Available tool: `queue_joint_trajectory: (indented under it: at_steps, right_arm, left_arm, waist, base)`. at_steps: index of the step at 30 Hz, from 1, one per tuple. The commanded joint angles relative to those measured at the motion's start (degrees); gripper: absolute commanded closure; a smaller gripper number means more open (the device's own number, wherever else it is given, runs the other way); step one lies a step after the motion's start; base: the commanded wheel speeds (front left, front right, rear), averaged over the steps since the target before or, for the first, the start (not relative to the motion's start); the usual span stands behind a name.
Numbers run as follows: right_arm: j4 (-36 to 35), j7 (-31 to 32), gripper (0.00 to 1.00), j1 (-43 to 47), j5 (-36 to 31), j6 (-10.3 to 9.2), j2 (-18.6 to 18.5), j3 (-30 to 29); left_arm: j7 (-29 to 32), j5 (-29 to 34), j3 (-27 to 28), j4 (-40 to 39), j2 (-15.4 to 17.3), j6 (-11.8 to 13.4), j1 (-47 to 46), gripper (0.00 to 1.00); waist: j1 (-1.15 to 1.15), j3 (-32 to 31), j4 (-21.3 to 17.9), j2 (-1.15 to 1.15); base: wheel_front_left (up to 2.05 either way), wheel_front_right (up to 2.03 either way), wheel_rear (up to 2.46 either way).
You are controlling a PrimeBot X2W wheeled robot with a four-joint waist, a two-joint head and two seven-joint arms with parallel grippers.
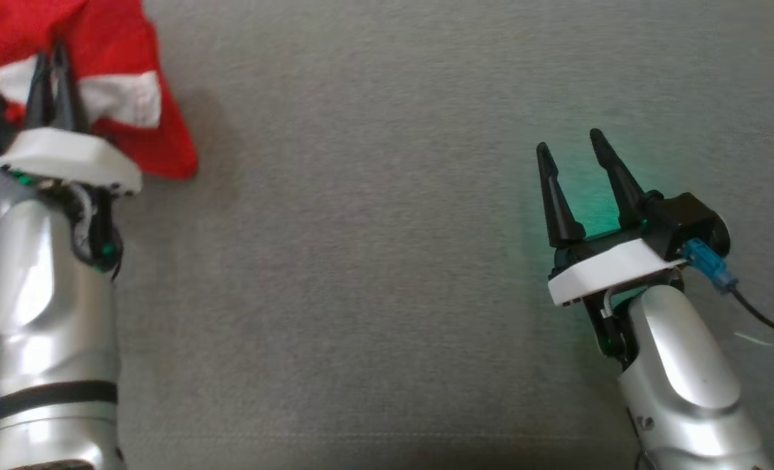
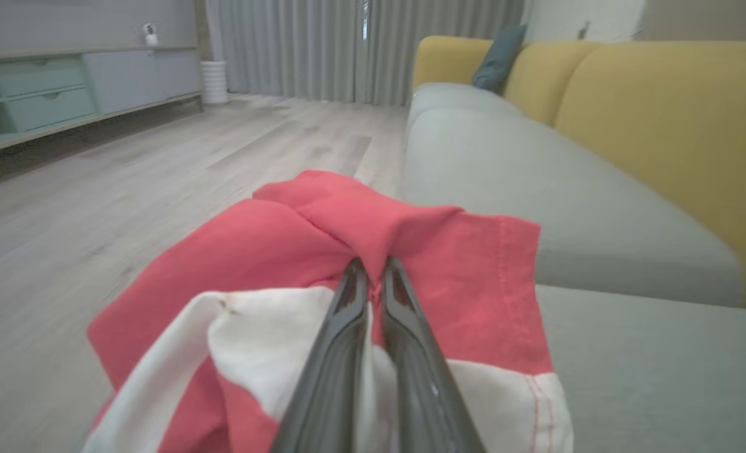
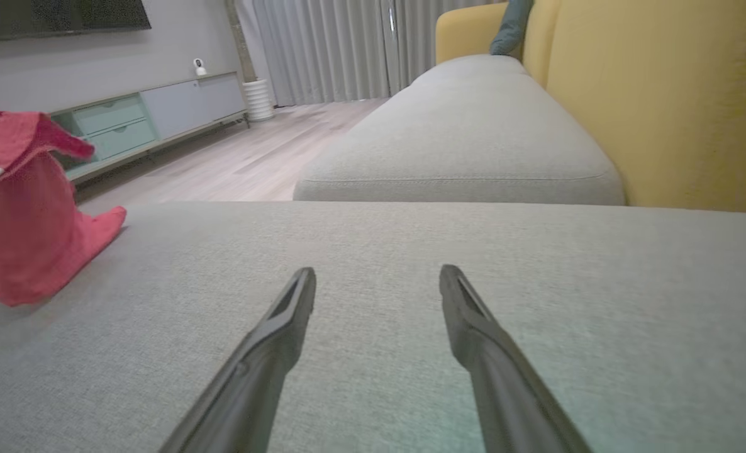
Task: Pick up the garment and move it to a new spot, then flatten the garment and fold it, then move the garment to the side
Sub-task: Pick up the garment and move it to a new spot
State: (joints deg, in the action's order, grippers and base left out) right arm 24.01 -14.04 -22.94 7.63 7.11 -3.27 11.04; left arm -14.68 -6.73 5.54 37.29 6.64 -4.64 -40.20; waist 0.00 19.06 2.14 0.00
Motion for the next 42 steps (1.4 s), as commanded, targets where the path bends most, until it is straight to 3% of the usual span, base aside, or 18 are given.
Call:
queue_joint_trajectory:
  at_steps: [1, 8, 15, 21, 27, 28, 29, 33, 42]
  right_arm:
    - [-1.48, -0.69, 0.0, -0.34, 0.55, 0.37, 0.39, 1.32]
    - [-1.26, -0.93, 0.0, 0.3, 3.42, 0.37, 0.39, 2.19]
    - [-2.49, -0.95, 0.0, 1.2, 5.54, 0.37, 0.39, 3.42]
    - [-2.63, -0.96, 0.0, 2.05, 7.16, 0.37, 0.39, 5.17]
    - [-2.36, -0.96, 0.0, 2.53, 7.52, 0.37, 0.39, 5.26]
    - [-2.23, -0.96, 0.0, 2.65, 7.48, 0.37, 0.39, 5.13]
    - [-2.1, -0.96, 0.0, 2.78, 7.36, 0.37, 0.39, 5.0]
    - [-1.73, -0.96, 0.0, 3.11, 6.82, 0.37, 0.39, 4.84]
    - [-0.74, -0.96, 0.0, 4.43, 5.76, 0.37, 0.39, 4.4]
  left_arm:
    - [-0.32, 0.55, 0.51, -3.01, 1.39, -0.34, -1.3, 1.0]
    - [-0.32, 0.81, -5.0, -11.0, -2.62, -1.36, 0.29, 1.0]
    - [-0.32, -2.64, -13.58, -12.82, -3.71, -1.48, 2.84, 1.0]
    - [-0.32, -9.91, -24.62, -13.76, -3.75, 1.91, 5.58, 1.0]
    - [-0.32, -12.1, -29.23, -12.46, -3.75, 4.89, 8.22, 1.0]
    - [-0.32, -12.14, -29.5, -12.05, -3.75, 5.33, 8.79, 0.65]
    - [-0.32, -12.33, -29.48, -11.6, -3.75, 5.77, 9.46, 0.0]
    - [-0.32, -10.37, -27.85, -11.01, -3.75, 7.2, 12.36, 0.0]
    - [-0.32, -5.79, -18.04, -15.44, -2.97, 8.94, 22.09, 0.0]
  waist:
    - [0.0, -1.46, -2.56, 0.0]
    - [0.0, -3.07, -9.45, 0.0]
    - [0.0, -3.88, -16.27, 0.0]
    - [0.0, -4.15, -20.2, 0.0]
    - [0.0, -4.39, -20.66, 0.0]
    - [0.0, -4.51, -20.41, 0.0]
    - [0.0, -4.67, -20.05, 0.0]
    - [0.0, -5.61, -17.84, 0.0]
    - [0.0, -8.73, -11.62, 0.0]
  base:
    - [0.0, 0.0, 0.0]
    - [0.0, 0.0, 0.0]
    - [0.0, 0.0, 0.0]
    - [0.0, 0.0, 0.0]
    - [0.0, 0.0, 0.0]
    - [0.0, 0.0, 0.0]
    - [0.0, 0.0, 0.0]
    - [0.0, 0.0, 0.0]
    - [0.0, 0.0, 0.0]
